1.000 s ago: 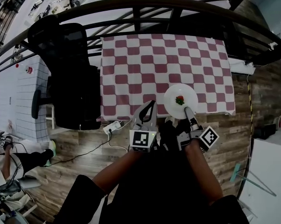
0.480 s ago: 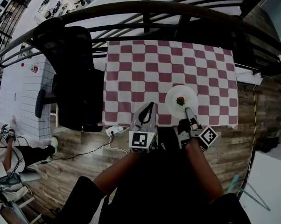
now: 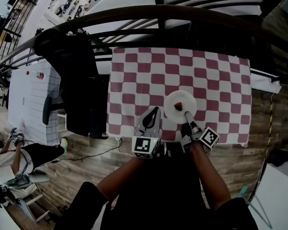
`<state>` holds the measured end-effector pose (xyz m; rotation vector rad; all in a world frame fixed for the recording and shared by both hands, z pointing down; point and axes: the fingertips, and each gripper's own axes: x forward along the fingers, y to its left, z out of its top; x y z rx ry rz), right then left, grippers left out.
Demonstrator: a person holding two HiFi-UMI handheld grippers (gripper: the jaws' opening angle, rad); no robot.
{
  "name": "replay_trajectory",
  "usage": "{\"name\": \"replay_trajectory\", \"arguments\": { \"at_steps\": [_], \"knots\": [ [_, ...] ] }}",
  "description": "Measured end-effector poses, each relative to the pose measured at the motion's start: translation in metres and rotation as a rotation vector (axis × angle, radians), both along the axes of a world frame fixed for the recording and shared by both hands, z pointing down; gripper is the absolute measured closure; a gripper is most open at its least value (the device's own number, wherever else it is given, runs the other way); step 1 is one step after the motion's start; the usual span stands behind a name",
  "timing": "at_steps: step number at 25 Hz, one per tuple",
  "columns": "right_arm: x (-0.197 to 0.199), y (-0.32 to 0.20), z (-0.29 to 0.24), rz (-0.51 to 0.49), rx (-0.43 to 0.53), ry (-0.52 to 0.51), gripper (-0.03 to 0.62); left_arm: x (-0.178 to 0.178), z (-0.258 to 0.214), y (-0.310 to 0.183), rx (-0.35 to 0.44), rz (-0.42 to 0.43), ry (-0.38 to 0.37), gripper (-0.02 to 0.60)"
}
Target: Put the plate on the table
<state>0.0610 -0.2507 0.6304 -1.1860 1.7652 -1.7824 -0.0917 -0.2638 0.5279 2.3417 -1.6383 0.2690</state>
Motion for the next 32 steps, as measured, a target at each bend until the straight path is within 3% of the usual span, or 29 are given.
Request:
{"name": "replay_trajectory", "arguments": {
  "at_steps": [3,9,11,15,22,32],
  "knots": [
    [0.003,-0.018,0.017,-0.039,0.004,0.020,0.579,0.007,0.003,-0.017,-0.012,0.003,-0.023,0.572],
    [-0.003,-0.055,0.031,-0.133,0.145,-0.036,0.579,0.019,0.003,-0.046,-0.015,0.009,-0.066,0.572],
    [-0.002,-0.062,0.047,-0.138,0.125,-0.050,0.579,0.019,0.009,-0.051,-0.025,-0.011,-0.065,0.572],
    [0.004,-0.065,0.087,-0.100,-0.053,-0.075,0.579,0.018,0.019,-0.061,-0.064,-0.070,-0.032,0.572],
    [-0.004,-0.079,0.112,-0.187,0.002,-0.065,0.577,0.016,0.032,-0.065,-0.078,-0.105,-0.030,0.572],
    [-0.005,-0.080,0.140,-0.211,-0.081,-0.010,0.577,0.017,0.037,-0.064,-0.084,-0.102,-0.055,0.572]
  ]
}}
